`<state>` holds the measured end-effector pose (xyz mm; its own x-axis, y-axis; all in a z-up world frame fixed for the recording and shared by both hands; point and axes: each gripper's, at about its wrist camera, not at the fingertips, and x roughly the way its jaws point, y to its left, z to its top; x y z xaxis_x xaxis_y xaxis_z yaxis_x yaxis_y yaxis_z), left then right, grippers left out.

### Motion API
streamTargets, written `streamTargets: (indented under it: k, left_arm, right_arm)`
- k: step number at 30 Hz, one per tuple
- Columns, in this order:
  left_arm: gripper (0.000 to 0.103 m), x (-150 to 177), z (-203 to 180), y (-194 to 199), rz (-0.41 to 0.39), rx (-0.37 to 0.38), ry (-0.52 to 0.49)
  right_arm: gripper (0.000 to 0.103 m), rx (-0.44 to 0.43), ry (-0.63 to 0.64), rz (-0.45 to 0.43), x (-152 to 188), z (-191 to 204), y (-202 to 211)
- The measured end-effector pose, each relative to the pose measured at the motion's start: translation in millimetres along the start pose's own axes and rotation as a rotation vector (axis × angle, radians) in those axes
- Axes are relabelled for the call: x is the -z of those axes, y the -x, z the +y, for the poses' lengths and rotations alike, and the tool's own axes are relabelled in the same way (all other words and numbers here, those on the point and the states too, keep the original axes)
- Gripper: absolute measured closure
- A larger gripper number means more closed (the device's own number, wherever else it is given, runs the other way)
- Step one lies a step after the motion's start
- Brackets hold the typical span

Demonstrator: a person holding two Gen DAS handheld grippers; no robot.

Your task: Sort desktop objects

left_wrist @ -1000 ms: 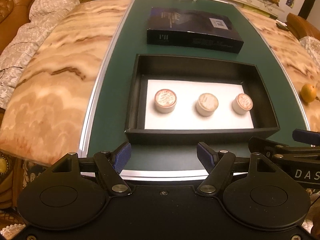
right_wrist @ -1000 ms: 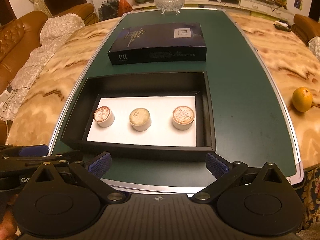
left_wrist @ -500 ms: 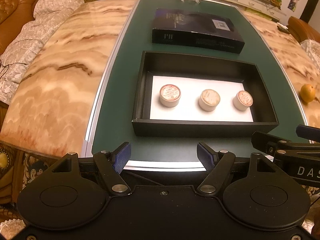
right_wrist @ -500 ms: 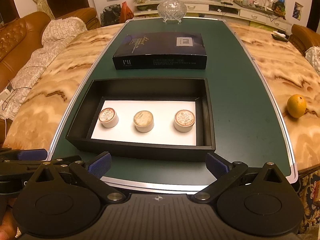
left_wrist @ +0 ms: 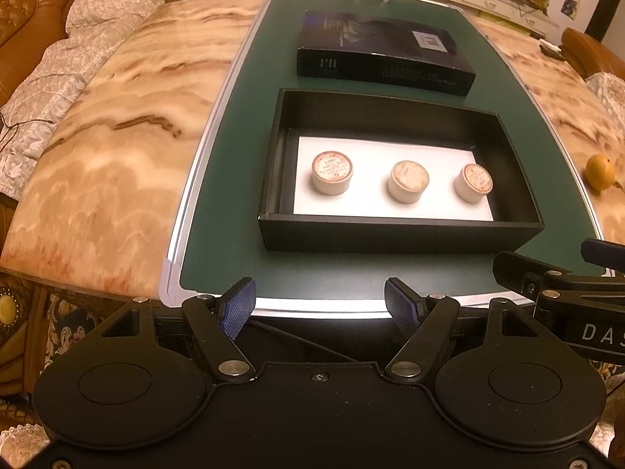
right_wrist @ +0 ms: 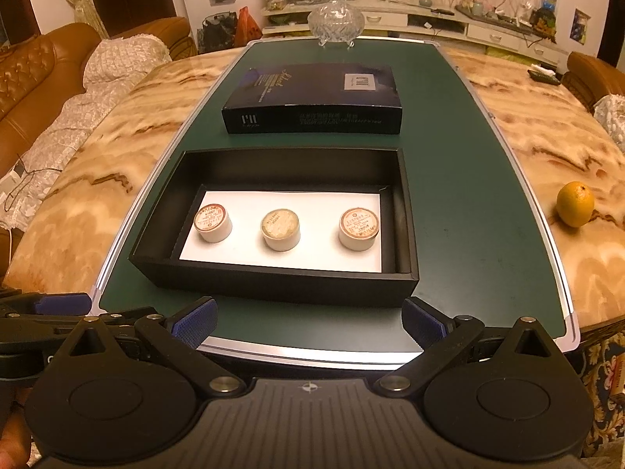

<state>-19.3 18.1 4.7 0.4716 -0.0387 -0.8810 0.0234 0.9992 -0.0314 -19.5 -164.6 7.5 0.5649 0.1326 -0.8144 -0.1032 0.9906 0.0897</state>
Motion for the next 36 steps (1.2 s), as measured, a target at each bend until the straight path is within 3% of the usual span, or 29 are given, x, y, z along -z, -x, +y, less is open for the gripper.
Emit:
streamTargets:
  k: [11,16,22,31,36]
  left_arm:
    - [0.031,3.3,-4.4,5.2,-0.007,0.007,-0.012]
    - [0.031,-18.7,-8.8,9.2,-0.033,0.010,-0.019]
    - [0.030,-45.8,-14.2,13.4,-0.064,0.013,-0.029]
    - [0.030,-123.1,-20.4,-30.0,-0.006,0.031,-0.050]
    - [0.030,-150.0,-20.9,-52.7,0.009,-0.024,-0.060]
  right_arm:
    - [0.000,-0.013,-0.012,-0.016,2.2,-5.7,6.2]
    - [0.000,-0.028,-0.016,-0.032,-9.1,-9.3,12.0]
    - [0.000,-0.070,-0.042,-0.015,-48.7,-20.9,3.4]
    - [0.000,-0.081,-0.053,0.076,-121.3,-34.8,-46.6]
    - [0.000,-0.087,-0.041,0.119,-146.5,-33.4,-75.8]
